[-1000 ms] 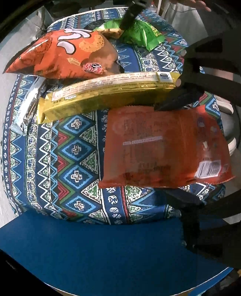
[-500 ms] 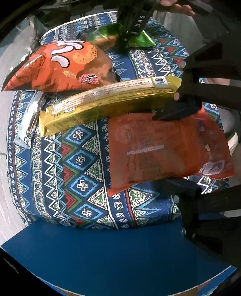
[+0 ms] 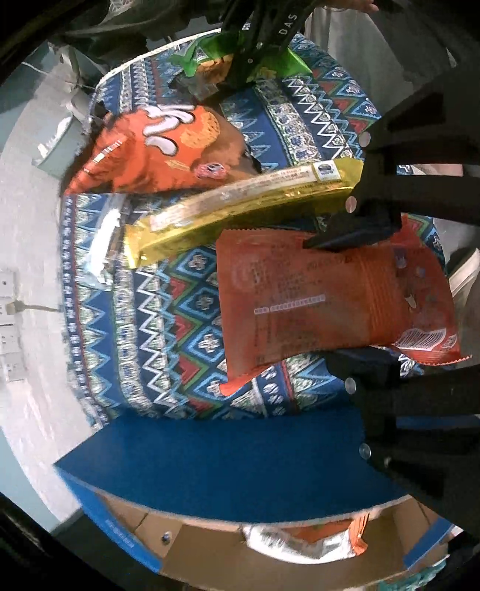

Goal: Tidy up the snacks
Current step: 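Grasp the red bag with the left tool while the right tool grasps the green bag, then lift the red and green bags and carry them over the box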

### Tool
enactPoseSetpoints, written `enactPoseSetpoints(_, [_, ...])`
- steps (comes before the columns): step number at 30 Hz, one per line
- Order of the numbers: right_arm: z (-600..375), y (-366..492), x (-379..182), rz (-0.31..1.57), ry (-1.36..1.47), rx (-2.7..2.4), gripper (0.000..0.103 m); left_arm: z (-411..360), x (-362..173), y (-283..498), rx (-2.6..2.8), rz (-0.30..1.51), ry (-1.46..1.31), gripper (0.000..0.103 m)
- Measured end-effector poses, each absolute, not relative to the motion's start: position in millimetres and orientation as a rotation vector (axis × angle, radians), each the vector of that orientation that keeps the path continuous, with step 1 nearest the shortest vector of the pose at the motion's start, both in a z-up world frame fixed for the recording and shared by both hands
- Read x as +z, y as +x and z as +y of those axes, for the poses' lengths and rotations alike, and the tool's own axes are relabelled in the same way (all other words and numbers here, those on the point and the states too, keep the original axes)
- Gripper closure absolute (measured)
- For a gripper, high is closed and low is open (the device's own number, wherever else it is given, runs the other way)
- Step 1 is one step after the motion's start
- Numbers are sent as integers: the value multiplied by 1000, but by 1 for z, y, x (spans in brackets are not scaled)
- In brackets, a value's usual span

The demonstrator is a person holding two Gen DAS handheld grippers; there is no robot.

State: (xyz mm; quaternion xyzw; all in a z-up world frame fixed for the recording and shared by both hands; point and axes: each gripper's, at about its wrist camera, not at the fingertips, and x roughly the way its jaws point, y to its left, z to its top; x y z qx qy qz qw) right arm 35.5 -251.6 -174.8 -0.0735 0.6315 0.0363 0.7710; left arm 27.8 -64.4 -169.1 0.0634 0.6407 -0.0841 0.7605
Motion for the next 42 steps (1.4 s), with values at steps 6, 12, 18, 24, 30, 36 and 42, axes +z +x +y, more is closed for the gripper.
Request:
enactPoseSetpoints(6, [-251,23,-141,1309,-185,105,69,-72,-148,26,-194,1312,182,58])
enactPoseSetpoints(12, [-257,32,-125,1242,-193,132,69,-75,-122,19,-195,1219,228,58])
enactPoseSetpoints(18, [-248,32,-106,1172,-213,161,69,-76,-96,15,-203,1144,244,58])
enactPoseSetpoints(24, [-237,32,-87,1129,-195,210,69,-78,-72,9,-207,1063,269,58])
enactPoseSetpoints(30, [-224,37,-73,1103,-158,263,69,-72,-53,5,-203,1008,281,58])
enactPoseSetpoints(36, [-202,43,-63,1087,-144,309,69,-54,-40,5,-188,980,251,58])
enactPoseSetpoints(42, [-172,49,-54,1070,-153,365,69,-26,-33,6,-142,963,217,58])
